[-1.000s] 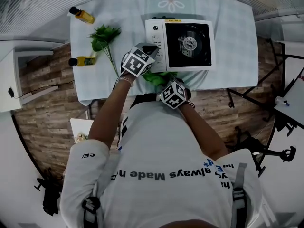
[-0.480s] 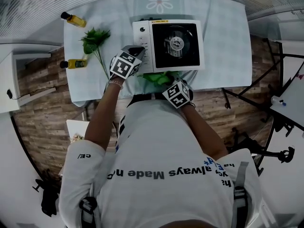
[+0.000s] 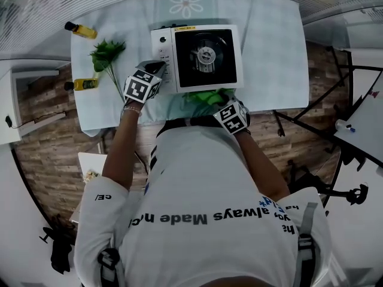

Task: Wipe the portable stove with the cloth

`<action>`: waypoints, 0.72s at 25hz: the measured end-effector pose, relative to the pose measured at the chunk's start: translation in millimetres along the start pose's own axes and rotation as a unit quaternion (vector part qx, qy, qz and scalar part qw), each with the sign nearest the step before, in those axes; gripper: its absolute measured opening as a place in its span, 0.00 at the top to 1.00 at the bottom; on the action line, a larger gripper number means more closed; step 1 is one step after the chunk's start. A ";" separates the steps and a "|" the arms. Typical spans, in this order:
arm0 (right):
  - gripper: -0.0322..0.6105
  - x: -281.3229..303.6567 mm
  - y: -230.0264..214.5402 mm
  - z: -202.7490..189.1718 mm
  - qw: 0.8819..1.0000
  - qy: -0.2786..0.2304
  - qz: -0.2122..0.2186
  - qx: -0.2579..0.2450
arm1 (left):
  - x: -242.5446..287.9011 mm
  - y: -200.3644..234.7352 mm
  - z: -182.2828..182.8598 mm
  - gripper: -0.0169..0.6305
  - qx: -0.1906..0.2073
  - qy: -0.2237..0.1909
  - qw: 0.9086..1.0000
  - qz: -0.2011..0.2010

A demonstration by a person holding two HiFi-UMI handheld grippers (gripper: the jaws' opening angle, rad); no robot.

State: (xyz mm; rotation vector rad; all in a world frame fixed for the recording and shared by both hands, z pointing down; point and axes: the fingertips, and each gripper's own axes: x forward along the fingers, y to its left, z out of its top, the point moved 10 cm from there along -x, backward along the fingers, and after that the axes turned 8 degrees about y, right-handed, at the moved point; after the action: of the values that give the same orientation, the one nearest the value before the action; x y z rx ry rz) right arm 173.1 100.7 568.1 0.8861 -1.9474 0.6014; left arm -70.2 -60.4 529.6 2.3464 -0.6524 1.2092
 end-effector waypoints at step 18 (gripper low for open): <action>0.91 -43.8 -90.6 -76.6 0.993 0.033 -0.068 0.088 | -0.3 -2.3 0.4 0.96 -0.017 0.007 1.000 0.011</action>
State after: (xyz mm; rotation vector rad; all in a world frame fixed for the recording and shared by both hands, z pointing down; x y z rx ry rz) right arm 298.9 112.5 573.1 1.0856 -1.7780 0.7211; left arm -68.8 -58.7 528.8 2.3070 -0.6907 1.2121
